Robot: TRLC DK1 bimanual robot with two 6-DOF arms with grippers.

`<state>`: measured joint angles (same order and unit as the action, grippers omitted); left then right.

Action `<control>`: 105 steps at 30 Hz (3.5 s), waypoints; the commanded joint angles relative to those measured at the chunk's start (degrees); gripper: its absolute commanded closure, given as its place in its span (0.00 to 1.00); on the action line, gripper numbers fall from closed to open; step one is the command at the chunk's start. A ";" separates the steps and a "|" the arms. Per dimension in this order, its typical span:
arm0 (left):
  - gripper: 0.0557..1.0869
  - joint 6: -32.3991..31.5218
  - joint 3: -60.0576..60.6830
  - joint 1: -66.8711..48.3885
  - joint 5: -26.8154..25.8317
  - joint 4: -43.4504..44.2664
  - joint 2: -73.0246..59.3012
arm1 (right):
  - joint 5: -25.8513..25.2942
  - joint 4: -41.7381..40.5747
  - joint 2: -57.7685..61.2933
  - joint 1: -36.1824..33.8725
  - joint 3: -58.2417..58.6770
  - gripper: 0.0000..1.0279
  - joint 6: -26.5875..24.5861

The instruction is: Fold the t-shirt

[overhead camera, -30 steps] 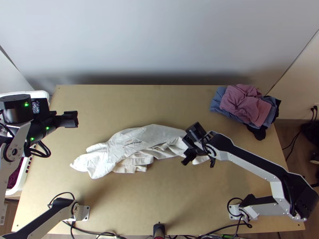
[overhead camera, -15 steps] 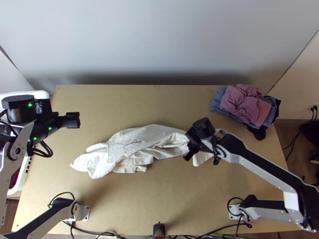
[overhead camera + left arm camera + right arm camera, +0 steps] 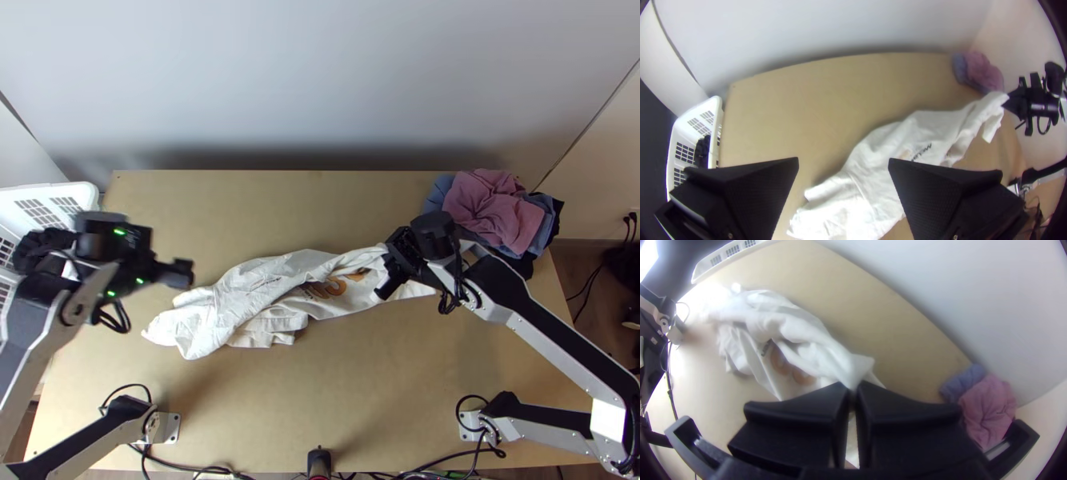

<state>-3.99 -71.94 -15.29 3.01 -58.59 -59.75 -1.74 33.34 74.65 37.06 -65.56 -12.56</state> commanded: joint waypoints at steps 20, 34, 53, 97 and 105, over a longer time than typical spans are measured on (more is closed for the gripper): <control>0.05 18.23 17.80 -23.56 5.70 -7.07 -3.54 | -0.20 0.23 1.64 -1.90 -1.50 0.97 0.52; 0.05 19.46 22.64 -26.63 8.77 -1.18 -7.14 | -0.20 0.32 1.72 -2.25 -1.50 0.97 0.96; 0.89 26.84 23.87 -19.78 13.61 7.35 -10.13 | -0.20 1.37 0.76 -3.48 -2.29 0.97 1.31; 0.96 40.82 -15.77 -6.51 24.15 37.23 11.23 | -13.38 7.00 -9.61 6.71 -32.53 0.97 -11.17; 0.96 46.44 -15.95 -6.51 25.65 49.01 14.13 | -14.70 4.01 -9.79 8.21 -37.18 0.97 -12.32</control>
<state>38.89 -87.42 -22.37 27.31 -17.37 -48.10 -15.27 39.00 65.28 43.90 -99.39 -24.08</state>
